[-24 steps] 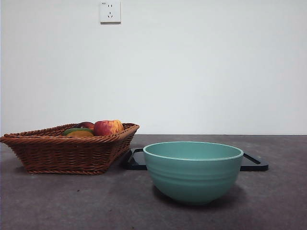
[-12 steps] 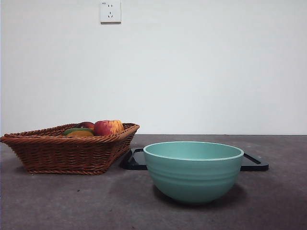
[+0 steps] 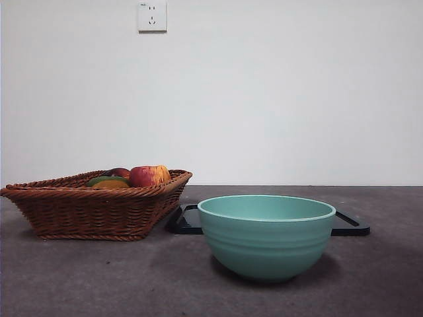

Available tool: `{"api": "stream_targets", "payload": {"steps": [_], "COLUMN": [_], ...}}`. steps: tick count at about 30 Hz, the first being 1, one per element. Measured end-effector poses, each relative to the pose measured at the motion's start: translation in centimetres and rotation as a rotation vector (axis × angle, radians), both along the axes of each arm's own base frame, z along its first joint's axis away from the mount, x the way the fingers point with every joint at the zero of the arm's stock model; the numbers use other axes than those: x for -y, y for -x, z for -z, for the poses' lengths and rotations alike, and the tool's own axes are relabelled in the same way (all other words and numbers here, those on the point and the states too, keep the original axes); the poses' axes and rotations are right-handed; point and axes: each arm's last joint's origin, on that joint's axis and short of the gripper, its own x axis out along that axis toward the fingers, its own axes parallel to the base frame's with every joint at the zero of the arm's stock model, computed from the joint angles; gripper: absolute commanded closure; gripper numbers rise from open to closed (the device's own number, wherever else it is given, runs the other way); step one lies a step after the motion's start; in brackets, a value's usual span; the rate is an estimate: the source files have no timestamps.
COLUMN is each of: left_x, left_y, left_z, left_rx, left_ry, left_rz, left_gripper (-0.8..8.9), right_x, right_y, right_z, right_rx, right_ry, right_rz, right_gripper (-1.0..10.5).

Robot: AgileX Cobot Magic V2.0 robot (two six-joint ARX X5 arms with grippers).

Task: Pick up the wifruite, put it on the bowl, pick up the plate, put it on desk

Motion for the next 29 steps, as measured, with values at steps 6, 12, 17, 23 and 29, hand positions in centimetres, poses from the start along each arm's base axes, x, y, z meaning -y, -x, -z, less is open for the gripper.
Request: {"api": "stream_targets", "payload": {"steps": [6, 12, 17, 23, 29], "left_x": [0.0, 0.0, 0.0, 0.0, 0.0], "left_y": [0.0, 0.0, 0.0, 0.0, 0.0], "left_z": [0.0, 0.0, 0.0, 0.0, 0.0], "left_rx": [0.000, 0.000, 0.000, 0.000, 0.000], "left_ry": [0.000, 0.000, 0.000, 0.000, 0.000], "left_rz": [0.000, 0.000, 0.000, 0.000, 0.000], "left_gripper": [7.94, 7.94, 7.94, 7.94, 7.94], "right_x": [-0.3, -0.4, -0.4, -0.4, -0.4], "right_y": [-0.2, -0.2, -0.2, -0.2, -0.2], "right_z": [1.6, 1.8, 1.8, 1.7, 1.7], "right_rx": [-0.065, -0.090, -0.089, -0.087, -0.087], "right_ry": [-0.001, -0.001, -0.001, -0.001, -0.001], "right_rz": [-0.032, -0.040, -0.040, -0.040, -0.040], "right_gripper": [9.4, 9.4, 9.4, 9.4, 9.4]}}
